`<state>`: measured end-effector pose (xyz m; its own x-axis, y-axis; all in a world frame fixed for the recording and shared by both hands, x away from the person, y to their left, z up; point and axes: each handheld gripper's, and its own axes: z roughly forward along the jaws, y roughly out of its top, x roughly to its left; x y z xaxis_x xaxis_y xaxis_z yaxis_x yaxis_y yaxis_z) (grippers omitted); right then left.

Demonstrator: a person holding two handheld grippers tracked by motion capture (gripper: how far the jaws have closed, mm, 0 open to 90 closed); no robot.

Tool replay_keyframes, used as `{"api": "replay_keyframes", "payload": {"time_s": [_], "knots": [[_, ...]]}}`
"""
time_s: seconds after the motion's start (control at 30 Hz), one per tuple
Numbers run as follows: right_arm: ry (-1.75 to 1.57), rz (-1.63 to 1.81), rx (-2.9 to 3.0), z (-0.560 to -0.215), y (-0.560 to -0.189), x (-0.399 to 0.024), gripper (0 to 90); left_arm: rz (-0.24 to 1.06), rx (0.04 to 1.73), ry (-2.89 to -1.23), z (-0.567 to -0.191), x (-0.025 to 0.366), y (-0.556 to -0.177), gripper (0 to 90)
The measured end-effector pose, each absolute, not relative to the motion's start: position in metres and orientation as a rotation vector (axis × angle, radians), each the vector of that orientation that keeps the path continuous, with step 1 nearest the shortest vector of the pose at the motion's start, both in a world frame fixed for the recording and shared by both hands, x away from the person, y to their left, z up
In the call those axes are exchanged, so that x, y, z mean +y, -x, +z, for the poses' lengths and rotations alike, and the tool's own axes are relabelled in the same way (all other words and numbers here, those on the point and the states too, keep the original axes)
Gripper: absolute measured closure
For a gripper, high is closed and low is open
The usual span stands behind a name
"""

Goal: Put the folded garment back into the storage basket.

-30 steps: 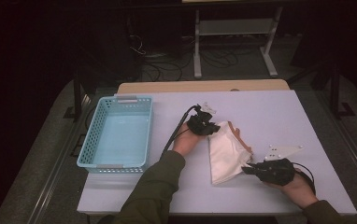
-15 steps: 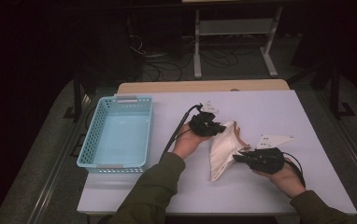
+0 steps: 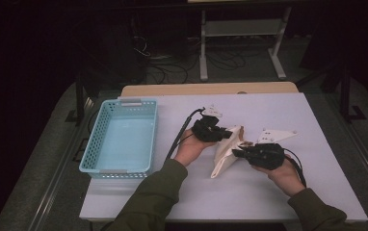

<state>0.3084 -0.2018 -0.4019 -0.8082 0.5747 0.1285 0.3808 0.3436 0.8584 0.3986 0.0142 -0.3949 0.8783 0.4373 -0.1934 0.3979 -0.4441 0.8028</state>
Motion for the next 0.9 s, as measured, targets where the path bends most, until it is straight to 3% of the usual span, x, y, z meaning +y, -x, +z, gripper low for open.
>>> {"api": "replay_keyframes", "payload": {"time_s": [0.9], "knots": [[-0.779, 1.535, 2.418, -0.366, -0.320, -0.151, 82.7, 0.070, 0.667, -2.017, -0.353, 0.058, -0.396, 79.4]]}}
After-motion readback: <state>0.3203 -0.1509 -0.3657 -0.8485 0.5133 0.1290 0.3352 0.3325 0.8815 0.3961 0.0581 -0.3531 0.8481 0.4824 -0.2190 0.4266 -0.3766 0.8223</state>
